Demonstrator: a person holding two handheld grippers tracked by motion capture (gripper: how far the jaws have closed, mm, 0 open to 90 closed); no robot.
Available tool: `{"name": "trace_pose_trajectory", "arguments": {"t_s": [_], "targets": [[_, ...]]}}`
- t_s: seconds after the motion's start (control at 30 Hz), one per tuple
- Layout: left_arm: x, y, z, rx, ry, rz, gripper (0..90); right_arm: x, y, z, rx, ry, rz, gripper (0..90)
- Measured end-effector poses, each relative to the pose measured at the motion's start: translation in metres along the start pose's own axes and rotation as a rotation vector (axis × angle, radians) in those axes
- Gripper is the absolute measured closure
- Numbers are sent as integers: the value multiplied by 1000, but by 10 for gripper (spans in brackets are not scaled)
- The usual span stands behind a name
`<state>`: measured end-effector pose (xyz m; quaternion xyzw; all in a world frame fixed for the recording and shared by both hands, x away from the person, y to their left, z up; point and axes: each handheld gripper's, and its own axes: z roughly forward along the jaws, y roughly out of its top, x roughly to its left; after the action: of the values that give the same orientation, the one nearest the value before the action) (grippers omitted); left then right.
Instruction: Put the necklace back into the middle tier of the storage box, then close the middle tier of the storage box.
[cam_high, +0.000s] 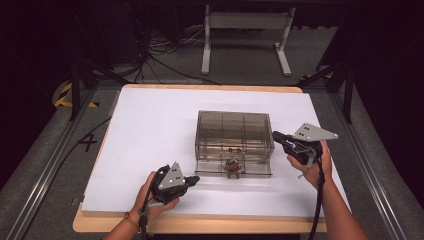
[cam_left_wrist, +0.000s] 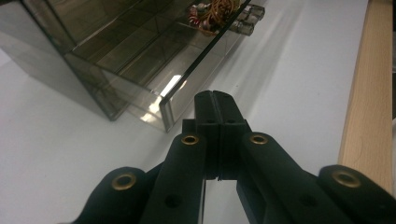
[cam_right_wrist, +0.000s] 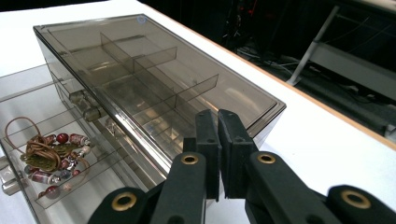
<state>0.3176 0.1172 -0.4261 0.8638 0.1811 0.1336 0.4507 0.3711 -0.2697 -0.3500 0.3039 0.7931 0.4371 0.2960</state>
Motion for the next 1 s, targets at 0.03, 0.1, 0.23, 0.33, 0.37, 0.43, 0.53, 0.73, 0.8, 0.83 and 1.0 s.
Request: {"name": "trace_pose_trajectory", "arguments": {"t_s": [0.03, 0.1, 0.23, 0.33, 0.37, 0.43, 0.53, 0.73, 0.8, 0.83, 1.0], "targets": [[-1, 2, 1, 5, -1, 9, 898, 0, -1, 1, 5, 0, 0, 879], [-2, 6, 6, 5, -12, 9, 898, 0, -1, 4, 15, 0, -2, 879], [-3, 12, 15, 10, -22, 35, 898, 1, -2, 10, 38, 2, -9, 873], [-1, 13, 21, 21, -37, 36, 897, 1, -5, 13, 65, -12, -23, 868], [-1, 13, 22, 22, -38, 37, 898, 1, -6, 14, 70, -15, -17, 868], [-1, 14, 25, 30, -42, 45, 898, 0, -7, 13, 66, -12, -6, 866], [-1, 15, 31, 40, -40, 55, 898, 0, -7, 14, 65, -12, -1, 880], [-2, 18, 37, 49, -55, 69, 891, 2, -7, 14, 65, -22, -5, 882], [-2, 19, 38, 51, -52, 69, 892, 2, -8, 14, 62, -21, 1, 881], [-2, 20, 39, 46, -51, 73, 891, 1, -9, 14, 55, -16, 14, 879], [-4, 20, 43, 53, -40, 88, 887, -3, -12, 14, 35, 8, 61, 875]]}}
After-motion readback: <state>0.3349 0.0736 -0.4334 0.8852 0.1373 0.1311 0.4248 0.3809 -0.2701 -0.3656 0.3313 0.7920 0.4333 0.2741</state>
